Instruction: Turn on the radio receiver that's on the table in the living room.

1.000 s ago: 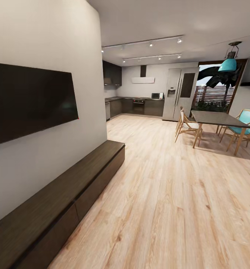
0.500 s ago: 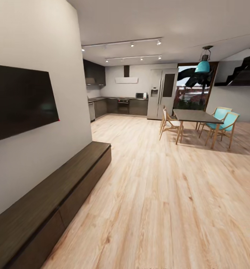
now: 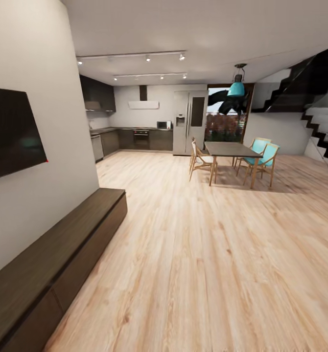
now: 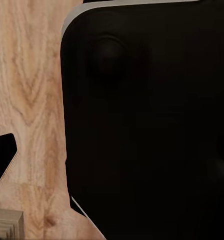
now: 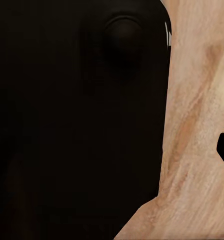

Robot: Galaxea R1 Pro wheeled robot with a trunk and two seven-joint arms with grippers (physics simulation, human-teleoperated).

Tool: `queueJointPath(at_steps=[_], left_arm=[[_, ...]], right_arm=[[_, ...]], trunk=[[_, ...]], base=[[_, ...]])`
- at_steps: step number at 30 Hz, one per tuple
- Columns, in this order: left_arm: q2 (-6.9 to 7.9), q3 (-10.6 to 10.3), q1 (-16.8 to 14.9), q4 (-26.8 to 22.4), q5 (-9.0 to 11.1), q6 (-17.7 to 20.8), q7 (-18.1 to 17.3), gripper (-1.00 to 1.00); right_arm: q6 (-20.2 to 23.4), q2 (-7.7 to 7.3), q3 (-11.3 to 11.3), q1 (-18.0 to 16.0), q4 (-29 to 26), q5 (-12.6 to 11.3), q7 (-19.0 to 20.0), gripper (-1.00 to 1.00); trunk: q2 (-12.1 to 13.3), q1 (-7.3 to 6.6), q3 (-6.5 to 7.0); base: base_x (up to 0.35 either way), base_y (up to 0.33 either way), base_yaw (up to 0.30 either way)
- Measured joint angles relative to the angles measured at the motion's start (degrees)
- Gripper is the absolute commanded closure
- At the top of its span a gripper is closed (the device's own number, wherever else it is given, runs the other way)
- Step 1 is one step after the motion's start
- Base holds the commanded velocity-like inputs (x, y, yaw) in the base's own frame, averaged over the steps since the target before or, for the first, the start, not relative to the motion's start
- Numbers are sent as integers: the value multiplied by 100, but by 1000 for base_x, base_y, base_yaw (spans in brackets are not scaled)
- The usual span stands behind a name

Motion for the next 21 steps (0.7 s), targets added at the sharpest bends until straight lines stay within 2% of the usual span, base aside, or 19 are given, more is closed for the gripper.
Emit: queueJointPath(at_steps=[21], left_arm=[[0,0,0,0,0,0,0,-100]], right_arm=[[0,-1,26,0,0,0,57,-100]], trunk=[[0,0,0]], base=[[0,0,-286]])
